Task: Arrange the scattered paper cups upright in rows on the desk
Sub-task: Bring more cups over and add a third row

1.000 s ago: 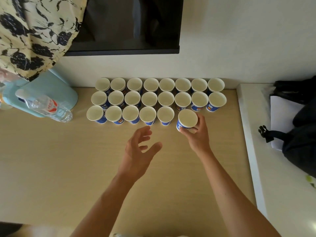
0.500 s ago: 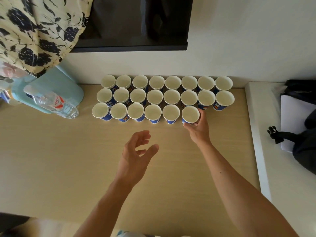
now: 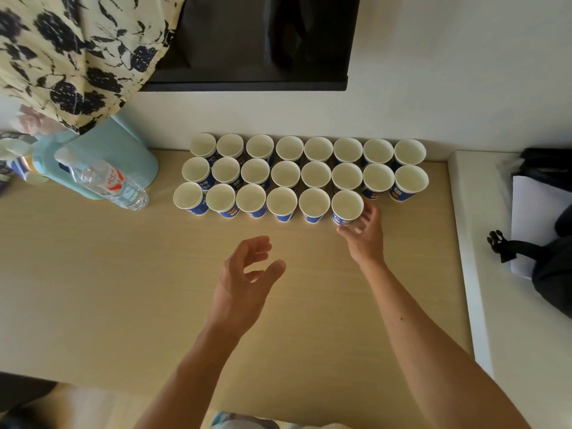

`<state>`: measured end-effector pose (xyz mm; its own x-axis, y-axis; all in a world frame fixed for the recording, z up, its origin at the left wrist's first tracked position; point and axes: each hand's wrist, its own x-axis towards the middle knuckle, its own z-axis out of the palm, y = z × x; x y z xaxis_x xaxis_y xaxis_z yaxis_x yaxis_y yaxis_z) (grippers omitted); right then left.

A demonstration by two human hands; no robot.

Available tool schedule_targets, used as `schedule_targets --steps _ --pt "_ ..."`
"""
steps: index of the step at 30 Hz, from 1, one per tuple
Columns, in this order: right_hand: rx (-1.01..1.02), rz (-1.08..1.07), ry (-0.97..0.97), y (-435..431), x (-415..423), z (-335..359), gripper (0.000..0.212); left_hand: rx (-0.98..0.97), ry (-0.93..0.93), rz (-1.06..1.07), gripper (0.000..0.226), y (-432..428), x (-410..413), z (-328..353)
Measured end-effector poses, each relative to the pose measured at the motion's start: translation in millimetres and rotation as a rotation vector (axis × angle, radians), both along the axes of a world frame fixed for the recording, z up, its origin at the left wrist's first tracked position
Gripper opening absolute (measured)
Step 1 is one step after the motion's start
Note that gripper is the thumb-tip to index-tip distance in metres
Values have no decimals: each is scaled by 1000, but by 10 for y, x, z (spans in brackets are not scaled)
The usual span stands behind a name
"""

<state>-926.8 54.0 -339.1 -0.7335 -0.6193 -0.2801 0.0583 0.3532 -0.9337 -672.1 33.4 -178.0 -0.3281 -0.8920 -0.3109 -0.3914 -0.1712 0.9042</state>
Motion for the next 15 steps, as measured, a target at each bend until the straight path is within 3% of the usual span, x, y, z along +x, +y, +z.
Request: schedule_targets --steps 6,15 --pt "-17 -259 -19 307 542 208 64 1 39 58 38 -26 75 35" --pt "-263 -16 -36 -21 1604 1179 55 -30 175 211 38 -116 709 312"
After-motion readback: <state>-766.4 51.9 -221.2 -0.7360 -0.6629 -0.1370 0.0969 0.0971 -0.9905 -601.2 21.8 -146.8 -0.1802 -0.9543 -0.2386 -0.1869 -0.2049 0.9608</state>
